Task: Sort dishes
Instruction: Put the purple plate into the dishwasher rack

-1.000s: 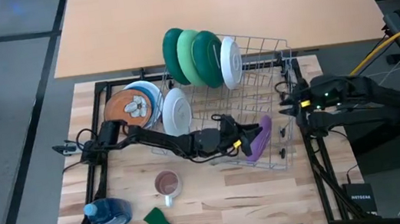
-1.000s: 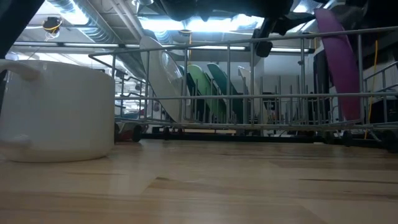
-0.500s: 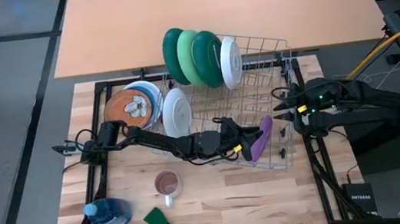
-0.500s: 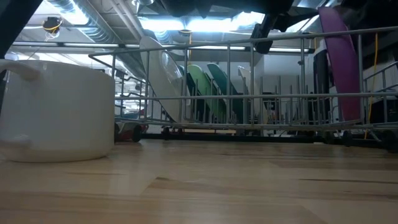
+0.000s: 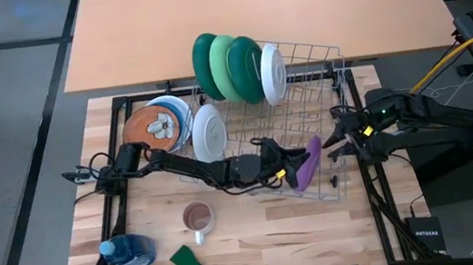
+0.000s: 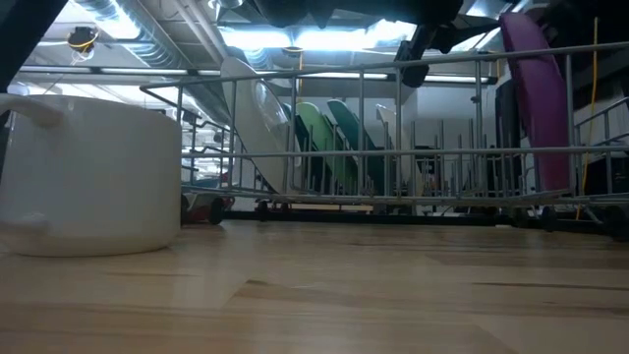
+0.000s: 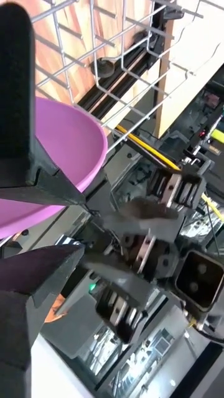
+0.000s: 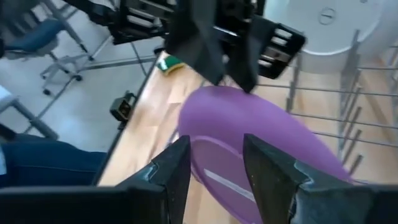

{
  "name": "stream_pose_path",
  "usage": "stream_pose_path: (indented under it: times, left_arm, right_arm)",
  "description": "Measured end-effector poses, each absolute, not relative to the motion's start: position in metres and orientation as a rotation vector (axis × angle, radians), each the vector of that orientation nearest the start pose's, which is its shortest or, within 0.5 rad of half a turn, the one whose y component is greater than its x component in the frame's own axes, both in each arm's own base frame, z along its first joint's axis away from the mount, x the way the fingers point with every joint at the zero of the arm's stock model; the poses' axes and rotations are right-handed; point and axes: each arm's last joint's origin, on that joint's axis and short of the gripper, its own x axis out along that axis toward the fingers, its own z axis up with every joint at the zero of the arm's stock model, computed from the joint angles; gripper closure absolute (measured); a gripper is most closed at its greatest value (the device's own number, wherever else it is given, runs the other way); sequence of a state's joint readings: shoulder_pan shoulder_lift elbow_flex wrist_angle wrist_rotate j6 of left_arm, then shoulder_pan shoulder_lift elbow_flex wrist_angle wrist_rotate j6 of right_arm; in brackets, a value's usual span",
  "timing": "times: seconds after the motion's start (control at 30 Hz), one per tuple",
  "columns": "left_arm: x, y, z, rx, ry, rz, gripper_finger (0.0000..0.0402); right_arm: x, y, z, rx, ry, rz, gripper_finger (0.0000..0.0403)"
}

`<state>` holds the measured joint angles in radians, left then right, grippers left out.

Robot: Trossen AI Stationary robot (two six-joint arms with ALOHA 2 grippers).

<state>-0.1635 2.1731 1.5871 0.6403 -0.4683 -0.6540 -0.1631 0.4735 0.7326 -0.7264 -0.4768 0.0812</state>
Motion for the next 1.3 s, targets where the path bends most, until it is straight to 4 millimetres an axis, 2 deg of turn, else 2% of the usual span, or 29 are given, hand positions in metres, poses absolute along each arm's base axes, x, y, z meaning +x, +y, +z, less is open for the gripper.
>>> stream_pose_path:
  times: [0.27,0.47,0.73,1.3]
  left_arm:
    - [0.496,-0.068,0.240,-0.665,-0.149,0.281,0.0298]
    - [0.496,-0.067,0.239,-0.665,-0.157,0.312,0.0298]
    - [0.496,-0.066,0.237,-0.661,-0.159,0.343,0.0298]
    - [0.495,-0.067,0.236,-0.702,-0.169,0.370,0.0298]
  right_arm:
    - [0.100,-0.001,0.295,0.330,0.501,0.364,0.0251]
    - [0.114,-0.003,0.281,0.400,0.602,0.320,0.0251]
    - [0.128,-0.007,0.273,0.402,0.668,0.244,0.0251]
    - [0.126,-0.009,0.272,0.418,0.684,0.152,0.0251]
